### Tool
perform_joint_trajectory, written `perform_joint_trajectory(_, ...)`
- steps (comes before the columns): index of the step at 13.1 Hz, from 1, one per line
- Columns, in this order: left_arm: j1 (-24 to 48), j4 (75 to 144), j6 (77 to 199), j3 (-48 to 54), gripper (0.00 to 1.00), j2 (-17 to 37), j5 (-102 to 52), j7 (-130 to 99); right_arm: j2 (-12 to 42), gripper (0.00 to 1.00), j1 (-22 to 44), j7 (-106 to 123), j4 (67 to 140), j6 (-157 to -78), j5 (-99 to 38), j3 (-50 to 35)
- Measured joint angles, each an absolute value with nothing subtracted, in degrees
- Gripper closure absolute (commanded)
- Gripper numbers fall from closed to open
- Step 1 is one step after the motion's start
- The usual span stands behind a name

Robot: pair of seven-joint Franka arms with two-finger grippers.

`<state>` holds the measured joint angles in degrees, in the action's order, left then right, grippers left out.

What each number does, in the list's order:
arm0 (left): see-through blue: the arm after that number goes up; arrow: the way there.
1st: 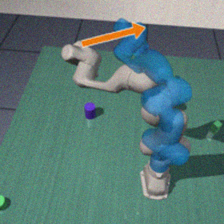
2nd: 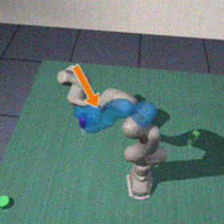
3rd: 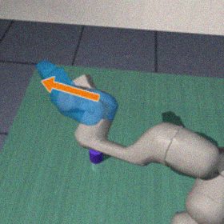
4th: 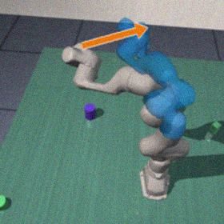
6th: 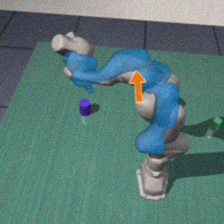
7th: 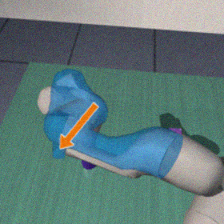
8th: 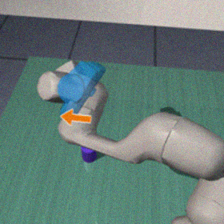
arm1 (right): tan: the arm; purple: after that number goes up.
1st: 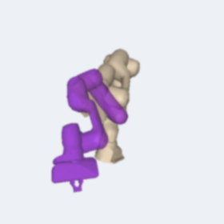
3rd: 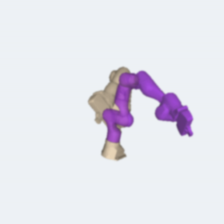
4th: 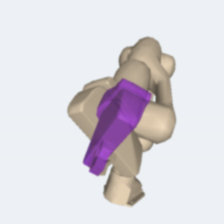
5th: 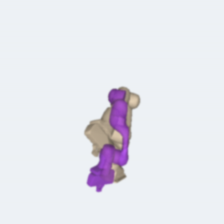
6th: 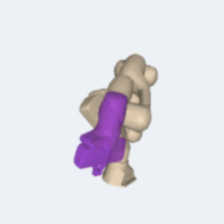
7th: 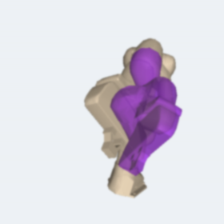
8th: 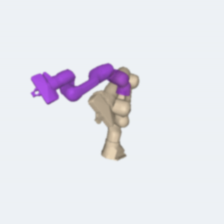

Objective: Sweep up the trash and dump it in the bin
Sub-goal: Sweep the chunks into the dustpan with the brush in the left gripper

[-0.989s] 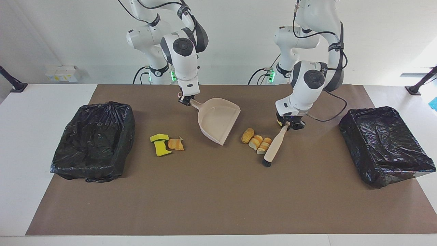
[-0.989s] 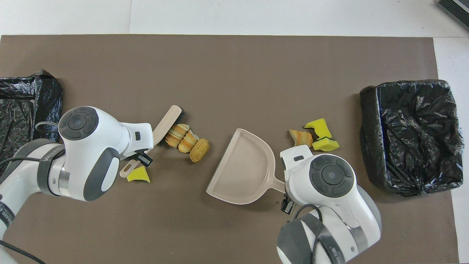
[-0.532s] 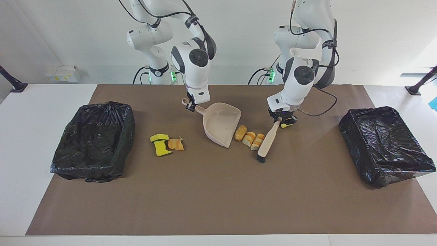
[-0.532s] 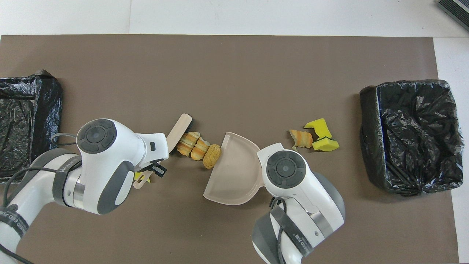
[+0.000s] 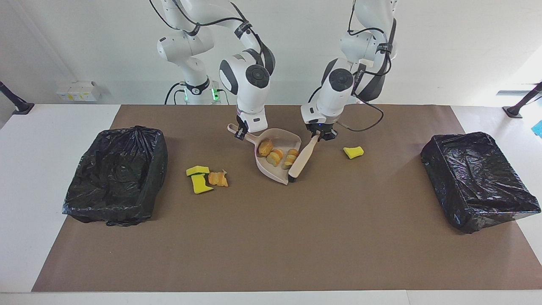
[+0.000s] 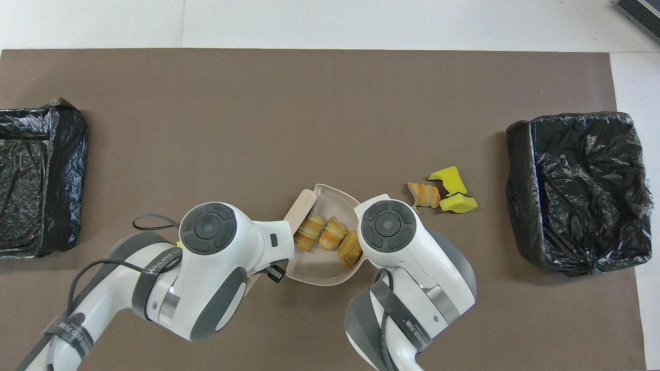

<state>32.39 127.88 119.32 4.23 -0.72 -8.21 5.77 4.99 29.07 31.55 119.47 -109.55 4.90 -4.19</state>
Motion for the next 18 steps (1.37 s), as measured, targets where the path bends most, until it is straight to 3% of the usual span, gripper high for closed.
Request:
perform_joint_trajectory(4, 35.0, 127.84, 115.48, 3.67, 1.0, -3.65, -8.34, -6.58, 5.03, 1.0, 29.11, 31.28, 119.45, -109.55, 4.92, -4.2)
perform_joint_trajectory(9, 34.53, 127.88, 111.97, 2.48, 1.0, -7.05, -5.65, -40.03, 5.05, 1.0, 29.17, 30.93, 119.4, -109.55, 4.91, -4.22)
perform_joint_trajectory(14, 28.11, 128.36, 101.2, 2.19, 1.0, -7.69, -0.07, -54.84, 5.95, 1.0, 30.46, 30.89, 118.85, -113.98, 4.91, -4.45)
perform_joint_trajectory(18, 23.61, 136.32, 100.79, 2.09, 1.0, -12.54, 6.07, -57.22, 7.02, 1.0, 32.0, 33.5, 118.82, -115.88, 4.91, -4.83)
